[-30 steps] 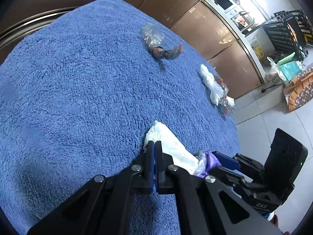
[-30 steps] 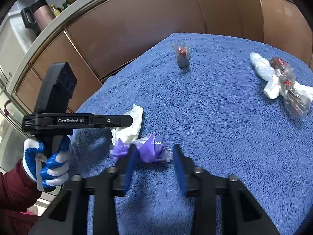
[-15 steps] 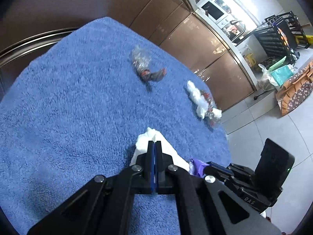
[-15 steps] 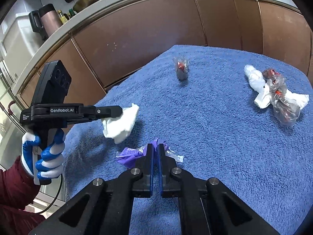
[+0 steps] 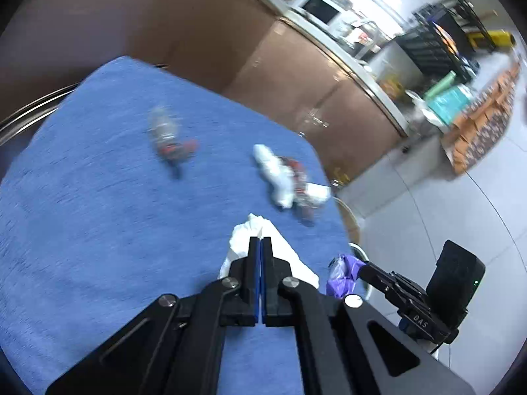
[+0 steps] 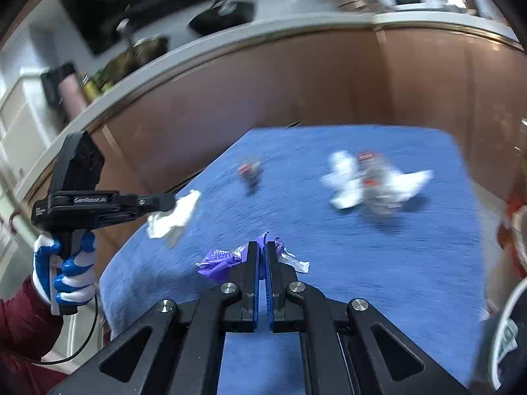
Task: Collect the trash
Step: 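Carry the tissue and purple wrapper to the bin and open both tools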
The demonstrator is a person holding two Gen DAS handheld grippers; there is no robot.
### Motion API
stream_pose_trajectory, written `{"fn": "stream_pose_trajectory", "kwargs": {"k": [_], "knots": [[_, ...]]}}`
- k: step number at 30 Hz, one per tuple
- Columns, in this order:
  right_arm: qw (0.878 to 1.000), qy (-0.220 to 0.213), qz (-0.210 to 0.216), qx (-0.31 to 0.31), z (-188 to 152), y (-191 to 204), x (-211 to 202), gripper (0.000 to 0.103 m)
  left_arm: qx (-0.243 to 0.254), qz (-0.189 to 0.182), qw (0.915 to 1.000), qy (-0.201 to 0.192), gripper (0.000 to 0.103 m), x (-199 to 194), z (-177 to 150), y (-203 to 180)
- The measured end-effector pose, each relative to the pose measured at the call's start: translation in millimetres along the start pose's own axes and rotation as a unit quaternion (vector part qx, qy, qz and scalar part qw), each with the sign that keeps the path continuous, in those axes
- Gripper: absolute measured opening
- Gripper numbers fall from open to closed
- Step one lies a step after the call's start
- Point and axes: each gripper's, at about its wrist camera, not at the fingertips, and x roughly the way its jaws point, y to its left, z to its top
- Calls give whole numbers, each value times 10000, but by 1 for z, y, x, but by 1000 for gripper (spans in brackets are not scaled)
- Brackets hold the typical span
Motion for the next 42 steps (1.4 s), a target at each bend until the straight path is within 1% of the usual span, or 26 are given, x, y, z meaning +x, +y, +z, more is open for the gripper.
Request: {"fn": "stream_pose_trajectory", "kwargs": {"k": [3, 5, 7, 8, 9, 10, 11, 12, 15, 17, 18, 19, 21, 22, 25, 26, 28, 31, 32, 33, 34, 35, 36, 37, 40, 42], "knots": [[9981, -335, -417, 306, -4, -30, -39, 4, 301, -214, 9992, 134, 0, 20, 11, -40], [9934, -571, -811, 575, -9, -57, -70, 4, 510, -403, 9975, 273, 0, 40, 17, -73], [9855, -784, -1258, 830, -16, -84, -100, 4, 789, -620, 9939, 464, 0, 70, 21, -116], [9800, -887, -1503, 953, -20, -97, -115, 4, 886, -678, 9923, 529, 0, 80, 21, -131], [9742, -966, -1754, 1043, -24, -109, -128, 4, 1070, -786, 9890, 657, 0, 100, 22, -157], [9657, -1041, -2086, 1146, -29, -124, -144, 4, 1210, -871, 9859, 763, 0, 117, 21, -179], [9584, -1082, -2332, 1240, -34, -135, -155, 4, 1304, -927, 9836, 840, 0, 131, 20, -194], [9521, -1106, -2522, 1328, -38, -144, -163, 4, 1467, -1030, 9788, 992, 0, 153, 18, -220], [9288, -1130, -3116, 1655, -56, -182, -187, 4, 1794, -1208, 9674, 1318, 0, 205, 8, -274], [9172, -1110, -3363, 1827, -66, -202, -194, 4, 2088, -1274, 9571, 1553, 0, 248, -2, -314], [9116, -1092, -3471, 1913, -72, -215, -198, 4, 2146, -1300, 9542, 1633, 0, 261, -5, -325], [9063, -1075, -3561, 2006, -77, -227, -200, 4, 2242, -1334, 9487, 1785, 0, 286, -12, -344], [8942, -1007, -3778, 2182, -86, -252, -201, 4, 2396, -1280, 9431, 1920, 0, 315, -22, -367], [8910, -987, -3828, 2235, -90, -262, -202, 4, 2502, -1229, 9388, 2024, 0, 338, -30, -382], [8791, -872, -3992, 2453, -99, -295, -195, 4, 2647, -1126, 9306, 2263, 0, 384, -46, -407], [8773, -854, -3993, 2521, -102, -303, -193, 5, 2708, -1077, 9282, 2312, 3, 396, -51, -411], [8733, -806, -4021, 2631, -108, -320, -189, 6, 2772, -946, 9230, 2495, 3, 427, -63, -420], [8683, -686, -4108, 2696, -112, -332, -182, 6, 2814, -863, 9183, 2648, 4, 456, -74, -427], [8668, -667, -4125, 2721, -113, -335, -180, 8, 2819, -873, 9174, 2669, 5, 460, -78, -426], [8654, -666, -4145, 2736, -116, -331, -181, 13, 2804, -917, 9162, 2711, 7, 464, -80, -426], [8635, -656, -4182, 2743, -118, -330, -181, 16, 2784, -949, 9159, 2732, 11, 465, -82, -425], [8624, -652, -4196, 2756, -120, -332, -181, 23, 2763, -977, 9163, 2728, 17, 464, -82, -423], [8617, -665, -4192, 2779, -121, -332, -182, 27, 2741, -1021, 9172, 2705, 20, 461, -82, -422], [8609, -686, -4194, 2797, -122, -331, -182, 29, 2727, -1042, 9180, 2684, 24, 459, -81, -420], [8605, -727, -4204, 2783, -121, -327, -185, 36, 2659, -1098, 9225, 2574, 24, 445, -74, -415], [8598, -791, -4227, 2755, -117, -322, -185, 50, 2594, -1133, 9281, 2418, 24, 428, -65, -412]]}}
